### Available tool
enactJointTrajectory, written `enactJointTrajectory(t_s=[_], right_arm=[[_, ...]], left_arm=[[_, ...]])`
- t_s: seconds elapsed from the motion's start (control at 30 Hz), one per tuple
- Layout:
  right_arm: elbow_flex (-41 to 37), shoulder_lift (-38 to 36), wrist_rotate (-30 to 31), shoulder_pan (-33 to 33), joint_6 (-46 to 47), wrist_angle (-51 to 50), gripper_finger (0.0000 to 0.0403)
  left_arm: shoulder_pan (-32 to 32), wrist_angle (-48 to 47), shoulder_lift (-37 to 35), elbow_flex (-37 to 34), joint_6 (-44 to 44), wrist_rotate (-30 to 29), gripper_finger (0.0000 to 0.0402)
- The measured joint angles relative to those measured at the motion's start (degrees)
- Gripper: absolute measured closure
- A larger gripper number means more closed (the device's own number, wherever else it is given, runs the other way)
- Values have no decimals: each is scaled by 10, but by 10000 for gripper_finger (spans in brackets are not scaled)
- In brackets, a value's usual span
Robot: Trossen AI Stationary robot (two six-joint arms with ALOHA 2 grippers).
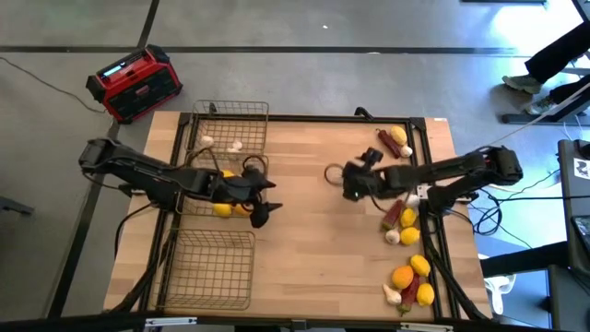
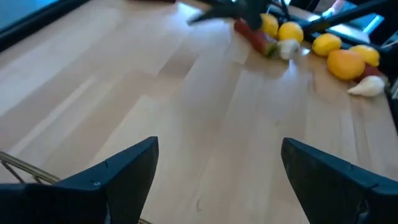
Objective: Sort produce into baskets
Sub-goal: Put the chili pepper in the bottom wire basket
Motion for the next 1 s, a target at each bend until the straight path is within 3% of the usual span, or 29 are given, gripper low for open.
enactJointTrajectory(t_s=[0.17,0.67,1.0], right_arm=[[0,0,-19,-107,-19,-43,84],[0,0,-203,-417,-80,-35,84],[0,3,-296,-501,-78,-25,84]], left_arm=[[0,-1,21,0,-4,0,66],[0,8,32,0,-5,0,66],[0,24,32,0,4,0,66]])
